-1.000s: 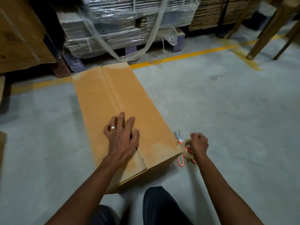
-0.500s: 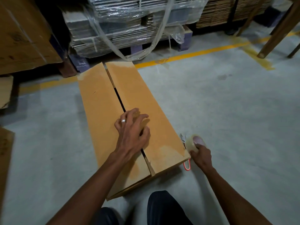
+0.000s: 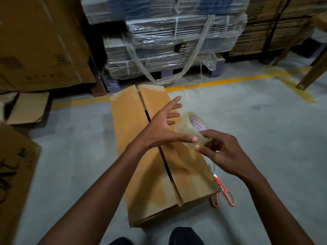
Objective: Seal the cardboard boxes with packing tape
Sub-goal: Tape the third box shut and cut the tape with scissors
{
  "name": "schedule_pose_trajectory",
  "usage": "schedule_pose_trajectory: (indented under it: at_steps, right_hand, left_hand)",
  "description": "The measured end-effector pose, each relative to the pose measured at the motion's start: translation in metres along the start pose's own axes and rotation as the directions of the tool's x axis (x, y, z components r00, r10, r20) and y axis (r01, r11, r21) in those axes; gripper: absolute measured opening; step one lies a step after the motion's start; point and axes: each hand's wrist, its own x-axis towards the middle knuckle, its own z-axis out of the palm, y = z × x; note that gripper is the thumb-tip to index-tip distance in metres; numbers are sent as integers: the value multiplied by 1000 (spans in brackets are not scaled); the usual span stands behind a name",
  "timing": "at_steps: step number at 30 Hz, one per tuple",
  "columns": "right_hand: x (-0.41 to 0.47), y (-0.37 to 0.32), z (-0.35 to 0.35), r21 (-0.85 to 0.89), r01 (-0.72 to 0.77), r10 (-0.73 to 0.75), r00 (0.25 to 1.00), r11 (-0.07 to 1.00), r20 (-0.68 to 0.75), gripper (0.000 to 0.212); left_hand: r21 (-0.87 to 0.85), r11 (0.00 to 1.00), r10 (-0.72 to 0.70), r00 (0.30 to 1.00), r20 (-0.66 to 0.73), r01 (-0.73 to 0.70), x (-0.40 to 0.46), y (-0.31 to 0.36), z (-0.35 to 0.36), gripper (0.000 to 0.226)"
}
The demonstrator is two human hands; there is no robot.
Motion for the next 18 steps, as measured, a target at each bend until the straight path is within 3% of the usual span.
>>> schedule_pose_trajectory:
  at_steps: [4, 8, 10, 13, 16, 18]
  right_hand:
    - [1, -18, 8, -34, 35, -33, 997, 999, 66, 33]
    - [-1, -25, 16, -62, 3, 1, 999, 998, 53, 38]
    - [-1, -26, 19, -41, 0, 1, 1000, 999, 28, 40]
    - [-2, -28, 22, -30, 0, 0, 1000, 1000, 10, 42]
    - [-2, -32, 24, -26, -15, 16, 1000, 1000, 25, 43]
    - [-1, -36, 26, -16, -9, 10, 999, 1000, 37, 39]
  left_hand:
    - [80, 996, 46, 996, -77, -40, -14, 1, -14, 92]
    - [40, 999, 42, 972, -231, -33, -34, -2, -12, 79]
    - [18, 998, 56, 937, -345, -53, -42, -4, -8, 57]
    - [118, 990, 127, 879, -460, -82, -51, -8, -2, 20]
    - [151, 985, 143, 871, -470, -80, -53, -9, -4, 11]
    - [65, 996, 80, 905, -418, -57, -48, -14, -13, 9]
